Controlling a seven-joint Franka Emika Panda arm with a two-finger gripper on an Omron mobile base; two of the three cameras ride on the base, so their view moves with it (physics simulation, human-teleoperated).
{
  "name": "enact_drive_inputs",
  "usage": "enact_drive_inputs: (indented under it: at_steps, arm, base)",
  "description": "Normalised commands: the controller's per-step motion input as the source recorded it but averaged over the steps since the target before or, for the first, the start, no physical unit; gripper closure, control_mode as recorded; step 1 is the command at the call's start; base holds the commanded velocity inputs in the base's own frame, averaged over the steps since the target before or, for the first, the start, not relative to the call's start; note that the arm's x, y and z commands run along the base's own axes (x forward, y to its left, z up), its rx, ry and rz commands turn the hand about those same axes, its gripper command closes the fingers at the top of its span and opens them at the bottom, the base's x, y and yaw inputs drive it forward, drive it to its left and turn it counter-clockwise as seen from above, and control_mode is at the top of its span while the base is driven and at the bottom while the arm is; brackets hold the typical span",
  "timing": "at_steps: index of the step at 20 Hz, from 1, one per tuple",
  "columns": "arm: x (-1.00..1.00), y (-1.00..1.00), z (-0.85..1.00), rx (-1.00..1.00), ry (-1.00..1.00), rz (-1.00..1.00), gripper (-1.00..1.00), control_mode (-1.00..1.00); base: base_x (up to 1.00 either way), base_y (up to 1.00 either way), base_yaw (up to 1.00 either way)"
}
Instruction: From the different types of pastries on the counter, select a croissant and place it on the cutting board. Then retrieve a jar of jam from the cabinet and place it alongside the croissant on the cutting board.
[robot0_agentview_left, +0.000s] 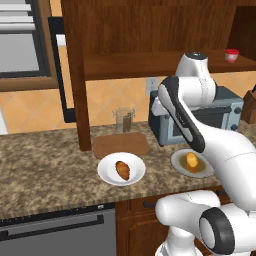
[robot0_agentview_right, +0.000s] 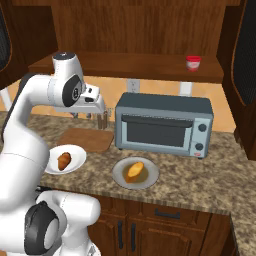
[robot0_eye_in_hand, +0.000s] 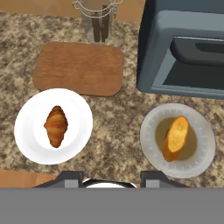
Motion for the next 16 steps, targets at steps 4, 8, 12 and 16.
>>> enact_drive_inputs:
  at_steps: [4, 8, 12, 16]
  arm:
    - [0.00, 0.19, 0.00, 0.02, 0.00, 0.00, -1.00, -1.00]
    - [-0.03, 0.22, 0.00, 0.11, 0.00, 0.00, -1.00, -1.00]
    - [-0.19, 0.41, -0.08, 0.11, 0.00, 0.00, -1.00, -1.00]
    - [-0.48, 0.33, -0.47, 0.01, -0.07, 0.00, -1.00, -1.00]
  base:
    - [0.00, 0.00, 0.00]
    - [0.00, 0.00, 0.00]
    - [0.00, 0.00, 0.00]
    - [0.00, 0.00, 0.00]
